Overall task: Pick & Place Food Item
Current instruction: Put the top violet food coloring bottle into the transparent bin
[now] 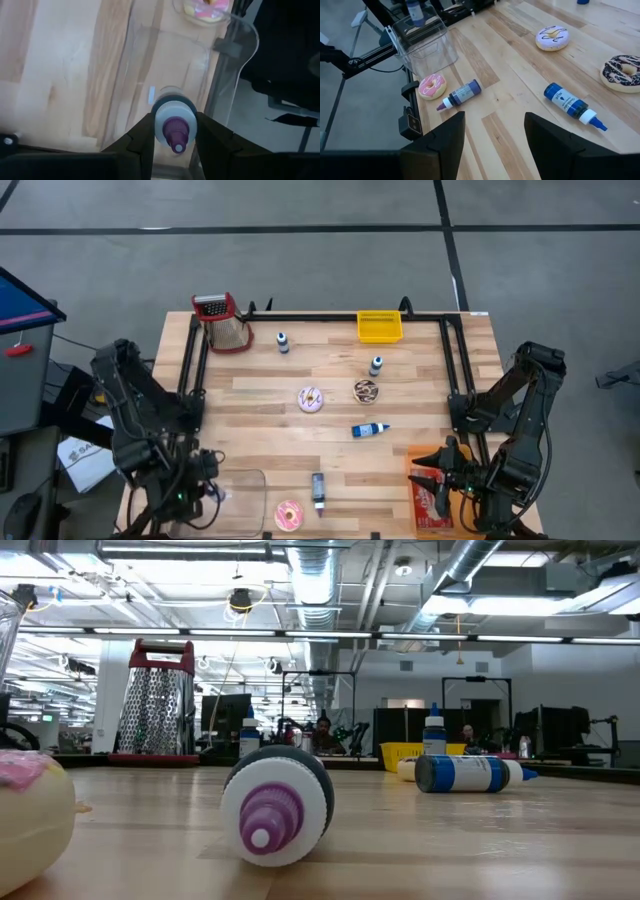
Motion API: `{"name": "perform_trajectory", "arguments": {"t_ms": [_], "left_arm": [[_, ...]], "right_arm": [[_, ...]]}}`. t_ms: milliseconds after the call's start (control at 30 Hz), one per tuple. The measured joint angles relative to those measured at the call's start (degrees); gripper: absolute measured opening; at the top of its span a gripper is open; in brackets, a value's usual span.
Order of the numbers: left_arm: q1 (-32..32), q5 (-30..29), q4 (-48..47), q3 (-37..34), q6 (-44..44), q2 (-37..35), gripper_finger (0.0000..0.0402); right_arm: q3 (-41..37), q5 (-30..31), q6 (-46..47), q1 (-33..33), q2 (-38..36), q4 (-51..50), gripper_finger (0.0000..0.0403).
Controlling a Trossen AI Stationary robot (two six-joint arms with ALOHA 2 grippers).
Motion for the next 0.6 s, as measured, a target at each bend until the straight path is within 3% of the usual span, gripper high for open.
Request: {"name": "perform_trajectory", "arguments": {"t_ms": [367,600], "left_arm": [[-0.91,4.89,0.61,0.0,-4.7,7.71,0.0108],[-2.29,5.43,1.46,0.0,-8.87,9.08,0.0108]], "right_arm": [[0.0,0.2,-0.11,0.0,0.0,0.46,0.0198],[0.0,0.2,-0.22,0.02,0.0,0.46,0.0198]]}}
